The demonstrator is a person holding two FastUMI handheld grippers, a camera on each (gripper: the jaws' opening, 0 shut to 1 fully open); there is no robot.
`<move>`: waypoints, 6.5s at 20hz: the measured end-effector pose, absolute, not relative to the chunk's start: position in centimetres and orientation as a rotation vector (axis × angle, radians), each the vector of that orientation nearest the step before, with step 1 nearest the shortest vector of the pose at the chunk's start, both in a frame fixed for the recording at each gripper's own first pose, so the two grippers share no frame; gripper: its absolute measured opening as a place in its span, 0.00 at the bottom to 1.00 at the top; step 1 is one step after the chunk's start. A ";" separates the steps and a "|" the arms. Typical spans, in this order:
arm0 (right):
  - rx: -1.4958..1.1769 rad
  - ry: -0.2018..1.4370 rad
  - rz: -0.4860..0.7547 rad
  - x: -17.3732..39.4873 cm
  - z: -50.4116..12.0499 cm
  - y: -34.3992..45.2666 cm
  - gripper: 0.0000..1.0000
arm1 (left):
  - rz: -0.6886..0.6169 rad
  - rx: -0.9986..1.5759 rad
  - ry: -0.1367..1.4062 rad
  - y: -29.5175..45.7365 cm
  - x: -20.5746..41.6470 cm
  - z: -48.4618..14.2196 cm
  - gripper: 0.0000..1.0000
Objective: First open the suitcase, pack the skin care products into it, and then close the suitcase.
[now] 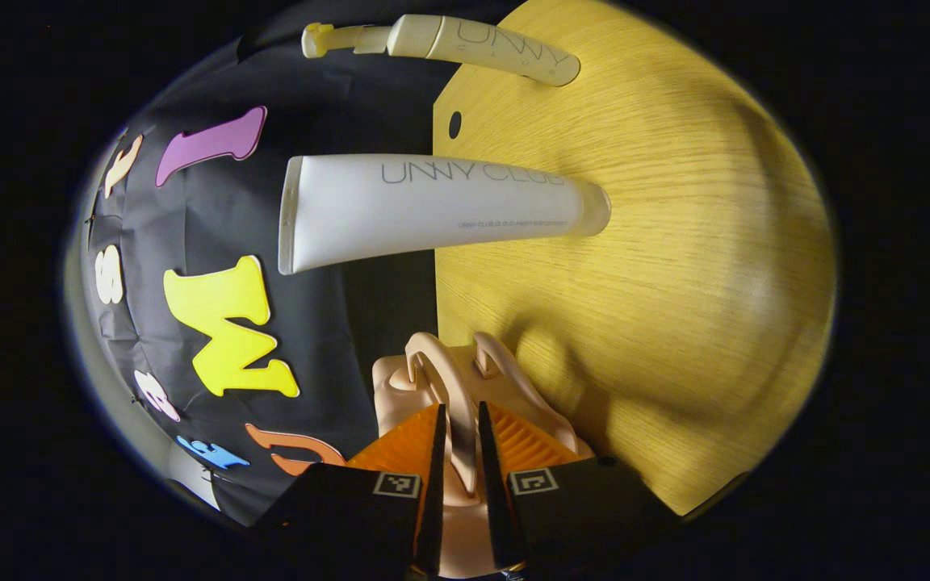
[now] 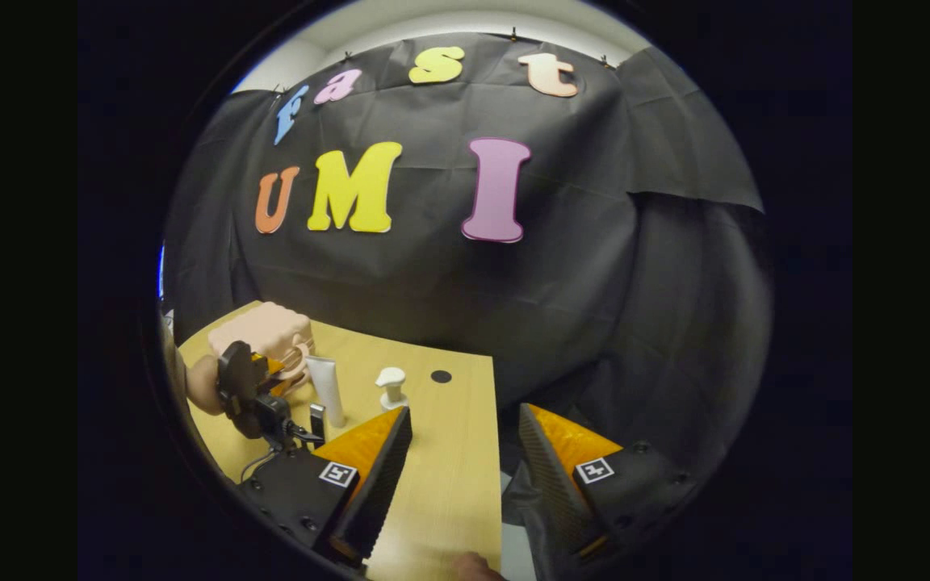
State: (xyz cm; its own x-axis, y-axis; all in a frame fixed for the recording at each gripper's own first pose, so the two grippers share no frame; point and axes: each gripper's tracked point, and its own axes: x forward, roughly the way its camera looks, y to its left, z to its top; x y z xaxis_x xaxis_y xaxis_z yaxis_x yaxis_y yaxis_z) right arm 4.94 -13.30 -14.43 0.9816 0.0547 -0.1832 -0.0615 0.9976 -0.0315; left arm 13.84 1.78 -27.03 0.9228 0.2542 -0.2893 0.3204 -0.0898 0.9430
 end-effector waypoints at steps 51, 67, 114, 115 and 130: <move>-0.040 0.278 -0.212 2.1 -7.8 12.9 0.80 | 0.002 0.119 0.745 47.9 12.9 -23.8 0.03; -0.090 0.320 -0.123 1.3 -10.6 13.7 0.80 | 0.133 -0.354 0.608 49.7 10.9 -26.1 0.65; -0.061 0.494 0.042 7.9 -24.3 -11.6 0.80 | -0.573 0.090 0.560 -16.7 18.1 -28.6 0.55; -0.052 0.490 0.057 8.2 -24.4 -11.3 0.80 | -0.570 0.109 0.552 -16.8 18.2 -28.6 0.48; -0.032 0.457 0.219 20.7 -27.9 -1.2 0.79 | -0.398 0.140 0.514 -12.2 9.0 -22.7 0.29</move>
State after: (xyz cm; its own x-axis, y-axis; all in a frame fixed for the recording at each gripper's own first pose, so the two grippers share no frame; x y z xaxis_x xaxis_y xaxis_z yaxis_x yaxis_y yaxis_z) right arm 20.67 -1.22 -27.93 0.8745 0.2024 -0.4407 -0.2165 0.9761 0.0187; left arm 8.96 -12.24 -22.72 0.7965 -0.3343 -0.5038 0.4036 0.9144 0.0313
